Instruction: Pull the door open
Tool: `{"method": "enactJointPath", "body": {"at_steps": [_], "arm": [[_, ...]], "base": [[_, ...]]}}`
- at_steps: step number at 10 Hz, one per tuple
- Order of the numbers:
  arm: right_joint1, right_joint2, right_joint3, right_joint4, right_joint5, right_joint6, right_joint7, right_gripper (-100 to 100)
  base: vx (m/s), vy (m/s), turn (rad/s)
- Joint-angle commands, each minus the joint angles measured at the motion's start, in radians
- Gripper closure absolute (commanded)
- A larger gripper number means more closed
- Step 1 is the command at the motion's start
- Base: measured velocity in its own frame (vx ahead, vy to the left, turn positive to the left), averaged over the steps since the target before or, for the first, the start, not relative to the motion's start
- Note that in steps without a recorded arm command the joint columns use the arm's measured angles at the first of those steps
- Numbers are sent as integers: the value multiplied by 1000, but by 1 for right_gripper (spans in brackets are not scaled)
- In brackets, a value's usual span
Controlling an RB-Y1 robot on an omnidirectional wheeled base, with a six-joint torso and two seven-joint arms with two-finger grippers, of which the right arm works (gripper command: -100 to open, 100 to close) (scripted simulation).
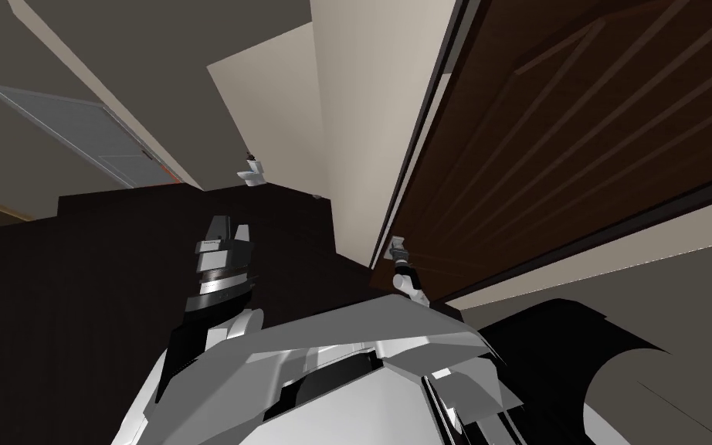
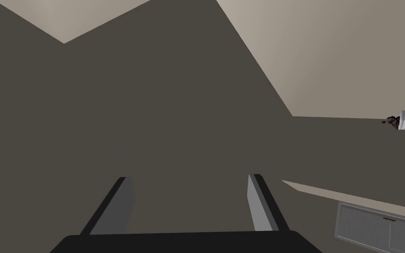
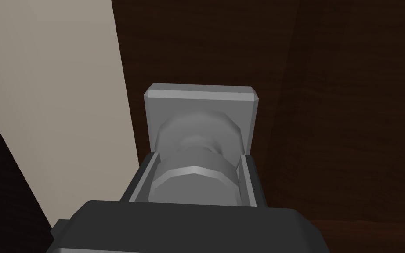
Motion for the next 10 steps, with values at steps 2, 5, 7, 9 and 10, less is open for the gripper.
{"method": "enactJointPath", "body": {"at_steps": [2,5,7,9,10], "arm": [[12,-27,31,-3,-2,-5,-35,100],[26,-66,60,-8,-6,-13,-77,100],[35,-93,80,-12,-9,-19,-105,100],[37,-96,83,-10,-10,-17,-108,100],[46,-109,98,-13,-12,-22,-119,100]], "base": [[-246,-51,173],[-269,-22,173],[-228,-60,184],[-192,-19,103],[-159,-4,103]]}}
